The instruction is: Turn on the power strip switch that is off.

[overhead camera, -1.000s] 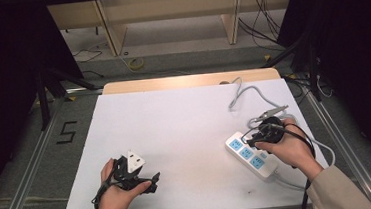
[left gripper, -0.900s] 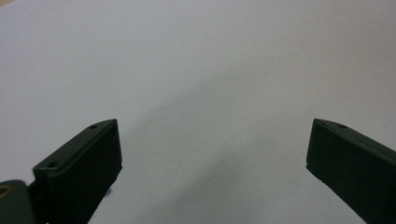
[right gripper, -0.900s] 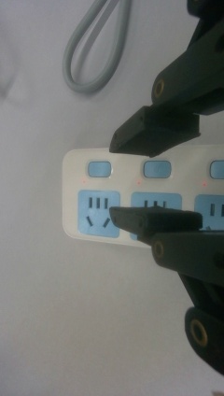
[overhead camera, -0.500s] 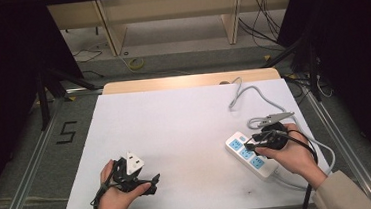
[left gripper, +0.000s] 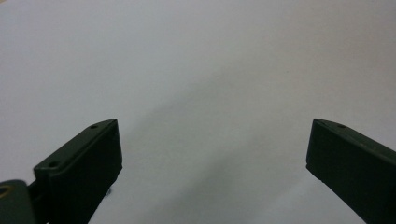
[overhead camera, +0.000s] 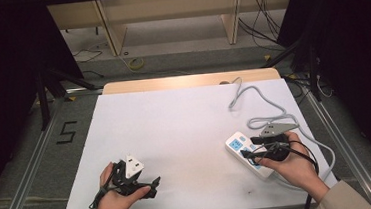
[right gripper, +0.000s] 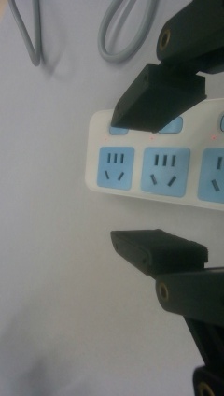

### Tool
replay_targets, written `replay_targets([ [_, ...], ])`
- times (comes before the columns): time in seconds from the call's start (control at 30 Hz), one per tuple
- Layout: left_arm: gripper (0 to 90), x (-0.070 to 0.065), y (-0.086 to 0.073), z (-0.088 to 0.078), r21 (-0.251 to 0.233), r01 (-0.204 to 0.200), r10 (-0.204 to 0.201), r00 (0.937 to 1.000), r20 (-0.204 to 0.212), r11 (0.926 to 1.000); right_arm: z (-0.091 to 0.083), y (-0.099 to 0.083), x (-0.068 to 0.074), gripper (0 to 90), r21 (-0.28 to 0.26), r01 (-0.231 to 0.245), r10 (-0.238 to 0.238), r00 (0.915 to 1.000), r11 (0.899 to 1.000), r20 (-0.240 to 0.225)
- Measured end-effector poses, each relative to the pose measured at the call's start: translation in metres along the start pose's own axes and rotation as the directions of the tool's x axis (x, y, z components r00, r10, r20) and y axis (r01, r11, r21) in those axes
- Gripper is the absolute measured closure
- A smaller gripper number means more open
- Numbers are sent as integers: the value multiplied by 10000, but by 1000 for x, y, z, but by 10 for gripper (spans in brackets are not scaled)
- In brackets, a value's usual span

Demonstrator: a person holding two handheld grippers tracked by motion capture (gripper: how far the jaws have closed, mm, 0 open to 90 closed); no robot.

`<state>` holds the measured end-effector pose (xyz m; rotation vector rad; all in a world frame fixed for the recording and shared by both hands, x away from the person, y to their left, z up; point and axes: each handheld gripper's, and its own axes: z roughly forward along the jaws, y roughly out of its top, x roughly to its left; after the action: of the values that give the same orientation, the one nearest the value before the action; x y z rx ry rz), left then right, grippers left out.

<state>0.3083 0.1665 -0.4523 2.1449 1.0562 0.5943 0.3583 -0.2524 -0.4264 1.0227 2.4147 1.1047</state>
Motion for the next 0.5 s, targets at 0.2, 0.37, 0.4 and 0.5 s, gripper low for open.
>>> replay_targets([
  [0.2, 30, -3, -1, -2, -10, -55, 55, 10000, 81, 10000, -6, -10, 2, 367, -303, 4, -5, 10000, 9995, -38],
  [0.37, 31, -4, -2, -4, 11, -44, 44, 9999, 135, 10000, -11, -20, 2, 348, -666, 41, -50, 9999, 9978, -128],
  [0.4, 30, -5, -3, -4, 30, -93, 93, 9998, 154, 10000, -12, -22, 3, 343, -689, 73, -82, 9999, 9976, -133],
  [0.5, 31, -6, -3, -5, 15, -108, 108, 9998, 191, 9999, -14, -27, 2, 336, -821, 64, -80, 9998, 9966, -191],
])
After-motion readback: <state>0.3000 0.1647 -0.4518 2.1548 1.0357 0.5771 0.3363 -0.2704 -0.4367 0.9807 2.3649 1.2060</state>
